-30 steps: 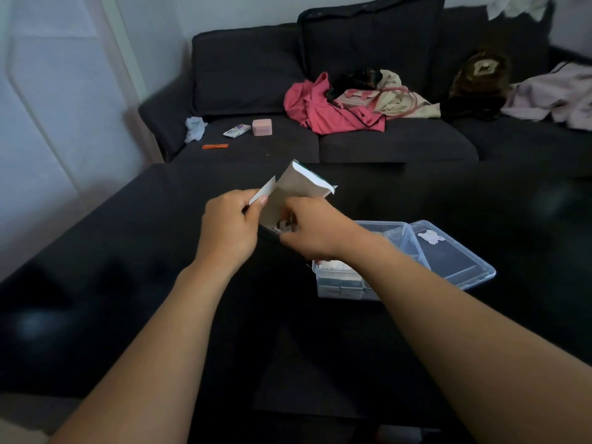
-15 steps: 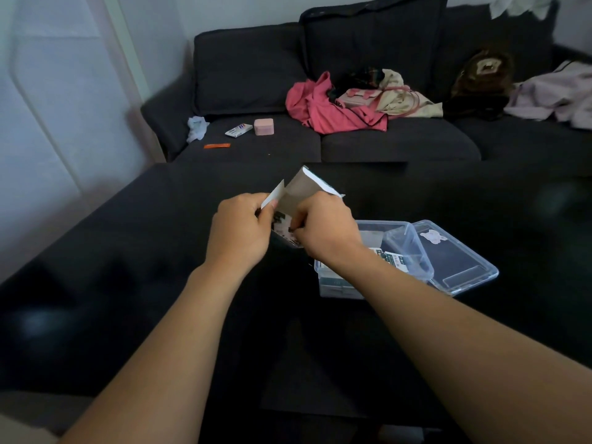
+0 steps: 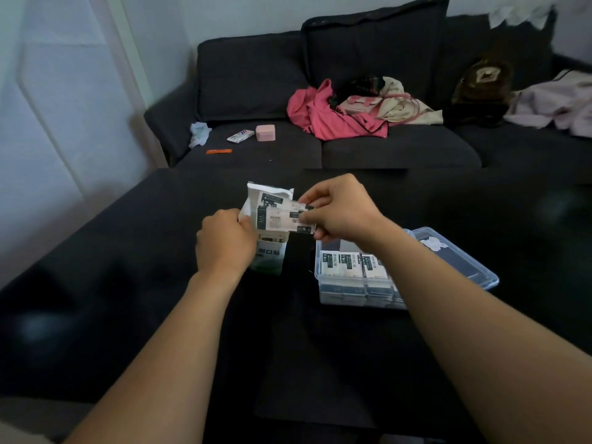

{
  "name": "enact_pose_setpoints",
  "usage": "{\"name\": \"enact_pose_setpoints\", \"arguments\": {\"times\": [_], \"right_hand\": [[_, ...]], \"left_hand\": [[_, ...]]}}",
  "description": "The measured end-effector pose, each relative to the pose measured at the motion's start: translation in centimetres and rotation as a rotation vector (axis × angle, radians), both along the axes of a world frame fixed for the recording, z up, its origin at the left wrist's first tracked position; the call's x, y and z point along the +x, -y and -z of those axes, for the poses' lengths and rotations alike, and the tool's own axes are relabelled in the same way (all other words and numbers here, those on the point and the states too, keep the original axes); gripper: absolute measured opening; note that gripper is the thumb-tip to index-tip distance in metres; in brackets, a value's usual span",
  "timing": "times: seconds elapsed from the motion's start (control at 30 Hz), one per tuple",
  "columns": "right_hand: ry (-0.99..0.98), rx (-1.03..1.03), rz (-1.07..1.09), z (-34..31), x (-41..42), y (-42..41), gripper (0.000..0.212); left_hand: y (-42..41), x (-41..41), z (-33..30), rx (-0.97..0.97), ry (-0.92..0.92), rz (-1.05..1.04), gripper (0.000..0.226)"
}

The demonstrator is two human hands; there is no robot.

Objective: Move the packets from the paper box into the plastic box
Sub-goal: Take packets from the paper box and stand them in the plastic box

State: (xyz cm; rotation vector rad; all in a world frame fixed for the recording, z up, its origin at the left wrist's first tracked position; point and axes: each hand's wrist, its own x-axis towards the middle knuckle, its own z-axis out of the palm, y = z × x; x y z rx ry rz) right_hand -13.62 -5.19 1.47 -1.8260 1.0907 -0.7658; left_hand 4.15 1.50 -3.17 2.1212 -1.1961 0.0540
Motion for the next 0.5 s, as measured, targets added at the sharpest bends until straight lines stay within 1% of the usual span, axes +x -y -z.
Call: {"name": "enact_pose_setpoints", "arguments": {"times": [0.1,0.17,0.2,0.23,0.27,0.3,0.33,0.37,0.4,0.43,0.5], "right_hand": [[0.064,0.145,-0.102,-0.3,-1.6,0.9,0.02],[0.107,0.205,-0.124,-0.3,-2.6,1.4,0.023],[0.123,0.224,-0.134,-0.3,-3.0,1.6,0.023],[0.134,0.238,-0.149,-0.3,-3.3,1.8,0.022],[0.141,0.242,-0.161,-0.4,-3.6,2.0,0.021],[0.143,0.238,-0.172,-0.4,-3.8,2.2,0.021],[0.138,0.227,-0.183,-0.5,-4.0,2.3,0.021],[0.125,0.209,-0.199,-0.8,-4.2,2.3,0.021],[0.107,0.184,-0.217,-0.9,-4.4,2.4,0.02],[0.091,0.152,-0.237,-1.2,-4.5,2.4,0.02],[0.065,0.08,-0.254,-1.7,-4.6,2.5,0.018]], "left_hand": [[-0.2,-0.1,-0.4,0.051,-0.052,-0.047,0.024],[-0.4,-0.2,-0.5,0.053,-0.084,-0.074,0.027],[-0.4,-0.3,-0.7,0.008,-0.08,-0.095,0.03],[-0.4,-0.2,-0.8,-0.092,-0.072,-0.108,0.031],[-0.5,-0.4,-1.1,-0.247,-0.07,-0.092,0.03],[-0.6,-0.8,-1.4,-0.415,-0.085,-0.042,0.028],[-0.7,-1.4,-1.7,-0.541,-0.129,0.037,0.028],[-0.9,-2.3,-2.0,-0.606,-0.202,0.128,0.029],[-1.0,-3.4,-2.2,-0.611,-0.305,0.214,0.033],[-1.2,-4.4,-2.4,-0.571,-0.418,0.282,0.037],[-1.4,-6.0,-2.7,-0.426,-0.671,0.359,0.043]]}}
